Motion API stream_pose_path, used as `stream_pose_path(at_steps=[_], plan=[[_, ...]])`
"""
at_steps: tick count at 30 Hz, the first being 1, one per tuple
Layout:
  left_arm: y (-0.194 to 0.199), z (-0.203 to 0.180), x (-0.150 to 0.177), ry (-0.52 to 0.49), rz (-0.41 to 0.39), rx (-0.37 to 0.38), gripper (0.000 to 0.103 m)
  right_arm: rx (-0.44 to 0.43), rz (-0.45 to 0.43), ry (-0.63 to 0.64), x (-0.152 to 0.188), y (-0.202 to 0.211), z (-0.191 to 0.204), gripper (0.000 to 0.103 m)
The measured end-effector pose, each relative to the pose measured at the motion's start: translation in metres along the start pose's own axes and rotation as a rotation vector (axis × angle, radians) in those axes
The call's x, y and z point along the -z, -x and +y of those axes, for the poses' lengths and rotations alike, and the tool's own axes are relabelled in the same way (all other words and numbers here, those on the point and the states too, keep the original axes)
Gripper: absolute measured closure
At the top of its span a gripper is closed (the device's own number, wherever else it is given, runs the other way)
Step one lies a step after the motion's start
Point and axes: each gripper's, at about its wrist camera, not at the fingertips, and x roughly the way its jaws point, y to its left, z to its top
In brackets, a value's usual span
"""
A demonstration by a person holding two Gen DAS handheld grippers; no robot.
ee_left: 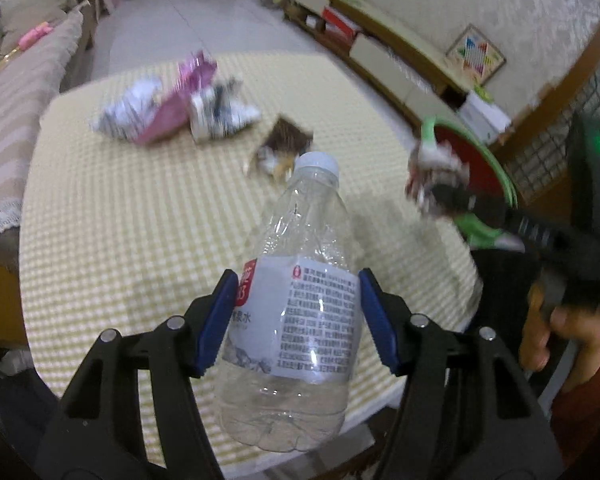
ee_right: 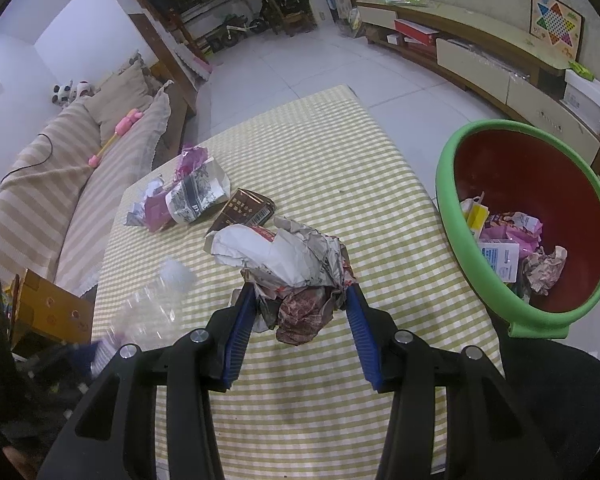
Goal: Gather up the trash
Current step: 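Lift the water bottle and crumpled paper and carry them over the bucket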
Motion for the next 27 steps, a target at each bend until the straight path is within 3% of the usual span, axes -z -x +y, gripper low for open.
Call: stream_pose_path(at_steps=[5, 12, 27], plan=[[0.014, -0.005, -0.020, 0.010, -0.074, -0.004, 0.044, -0.008, -0.021, 0.000, -0.003, 0.010, 0.001, 0.058], [0.020, -0.012, -0.039, 0.005, -0.118, -0.004, 0.044, -0.016, -0.048, -0.017, -0.011, 0.019, -0.003, 0.058], [0.014, -0.032, -0.057, -0.020, -0.133, 0.008, 0.044, -0.017, -0.086, -0.071, -0.020, 0.033, -0.025, 0.058]])
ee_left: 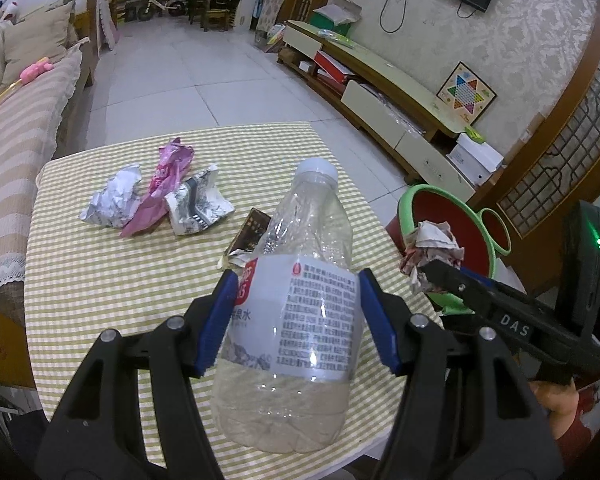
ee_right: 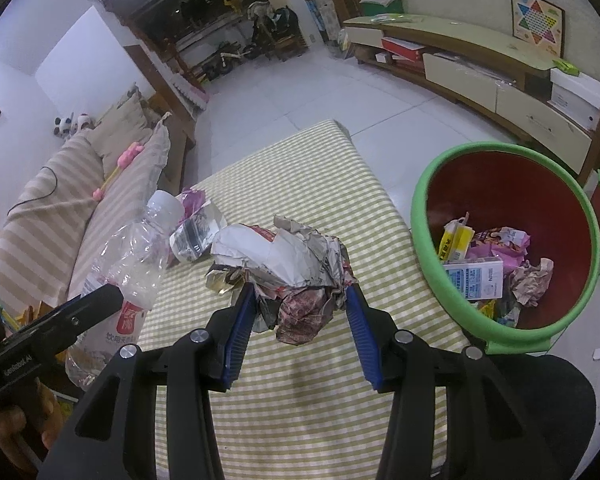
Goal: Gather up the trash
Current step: 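Lift the water bottle and crumpled paper and carry them over the bucket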
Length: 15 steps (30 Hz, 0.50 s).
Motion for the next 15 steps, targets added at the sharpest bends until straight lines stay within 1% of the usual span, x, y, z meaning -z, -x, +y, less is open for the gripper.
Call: stream_pose_path(at_steps=[7, 15], plan=[[-0.008, -0.019, -0.007, -0.021, 0.005, 0.025, 0.044, 0.011, -0.020, -0.035, -0.005, 0.005, -0.017, 0.058], [-0.026, -0.056, -0.018, -0.063, 0.011, 0.072, 0.044, 0.047, -0.050, -0.087, -0.009, 0.017, -0.050, 0.058]])
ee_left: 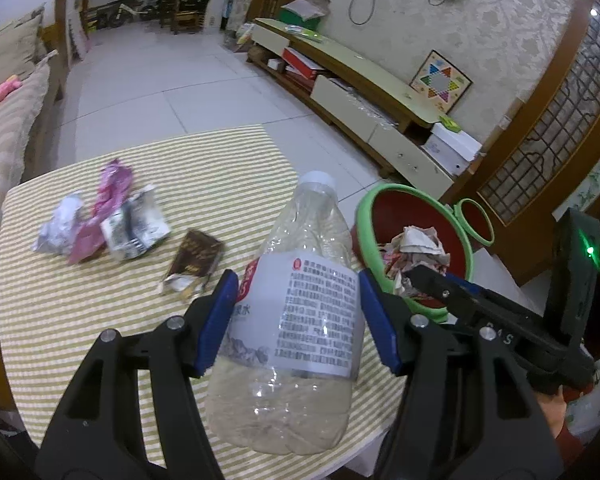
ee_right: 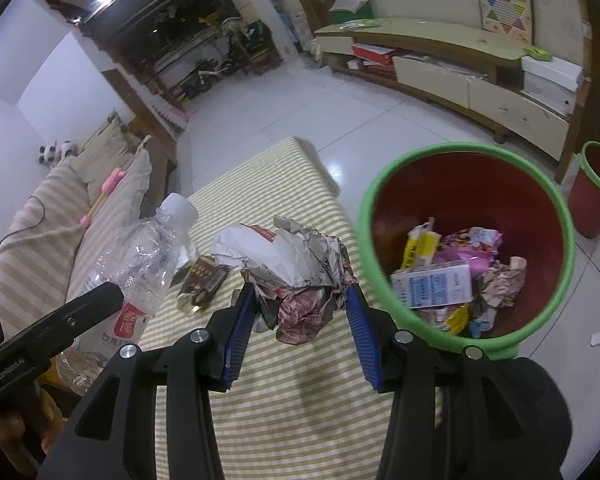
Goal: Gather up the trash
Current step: 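Lift the water bottle and crumpled paper and carry them over the bucket, then open both grippers to drop the bottle and paper into the bucket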
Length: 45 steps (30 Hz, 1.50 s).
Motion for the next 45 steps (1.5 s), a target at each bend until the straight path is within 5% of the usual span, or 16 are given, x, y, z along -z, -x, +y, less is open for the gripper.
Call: stream_pose_path(at_steps=[32, 36, 41, 45], plan=[[-0.129, -0.136, -0.047, -0.165, 0.137, 0.198, 0.043, 0.232, -0.127, -0.190, -0.043, 0.031, -0.151, 0.053], [-0.134, -0.131, -0.052, -0.142, 0.135, 0.198, 0.024, 0.232, -0.126, -0.213, -0.046, 0.024, -0.156, 0.041], [-0.126, -0.104, -0.046, -0.130, 0.114, 0.143, 0.022, 0.216, -0.114, -0.212, -0.047, 0.019, -0.152, 0.041], [-0.106, -0.040, -0.040, -0.093, 0.074, 0.009, 0.022, 0.187, -0.092, -0.191, -0.039, 0.015, -0.137, 0.041]])
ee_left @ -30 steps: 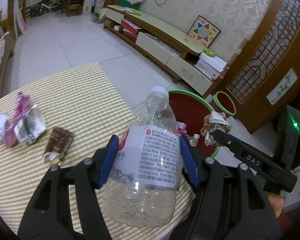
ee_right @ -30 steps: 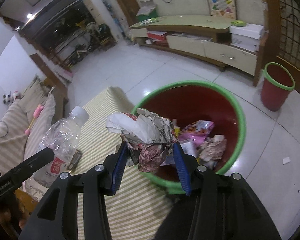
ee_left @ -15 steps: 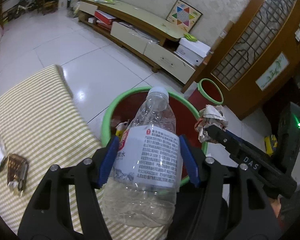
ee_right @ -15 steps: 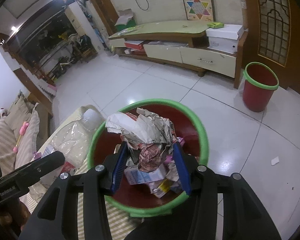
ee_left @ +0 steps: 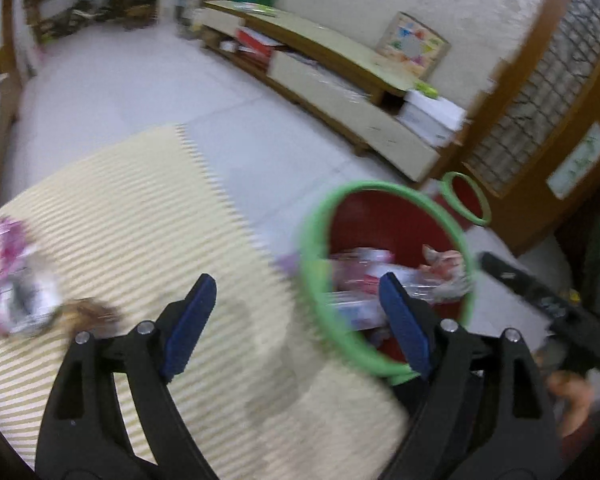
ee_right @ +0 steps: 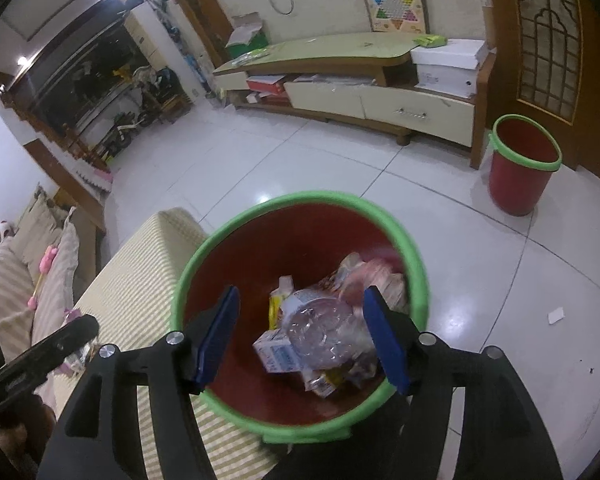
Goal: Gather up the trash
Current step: 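Open both grippers to drop the bottle and paper into the bucket, then grasp the crumpled silver foil wrapper with the left gripper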
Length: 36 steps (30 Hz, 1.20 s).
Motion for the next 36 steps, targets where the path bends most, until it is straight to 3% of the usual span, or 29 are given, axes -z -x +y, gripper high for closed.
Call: stream_pose_path(at_steps=[5, 8, 13, 19, 22, 26, 36], plan=[[0.026, 0.098, 0.016, 0.084, -0.004, -0.202, 0.021, -0.038, 0.052, 0.030, 0.018, -0.007, 0.020, 0.041], [0.052, 0.173, 0.027, 0.207, -0.018, -0.330, 0.021, -0.057, 0.070, 0.037, 0.027, -0.008, 0.034, 0.041], [0.079, 0.248, 0.036, 0.371, -0.044, -0.434, 0.021, -0.088, 0.116, 0.093, 0.046, -0.014, 0.068, 0.041], [0.052, 0.297, 0.035, 0.443, 0.054, -0.410, 0.022, -0.125, 0.162, 0.148, 0.069, -0.019, 0.112, 0.041], [0.036, 0.311, 0.036, 0.472, 0.091, -0.387, 0.035, -0.133, 0.174, 0.192, 0.077, -0.017, 0.134, 0.041], [0.041, 0.317, 0.040, 0.489, 0.065, -0.333, 0.059, -0.142, 0.192, 0.249, 0.085, -0.019, 0.162, 0.041], [0.115, 0.275, 0.109, 0.481, -0.029, -0.274, 0.060, -0.213, 0.284, 0.366, 0.105, -0.071, 0.262, 0.036]])
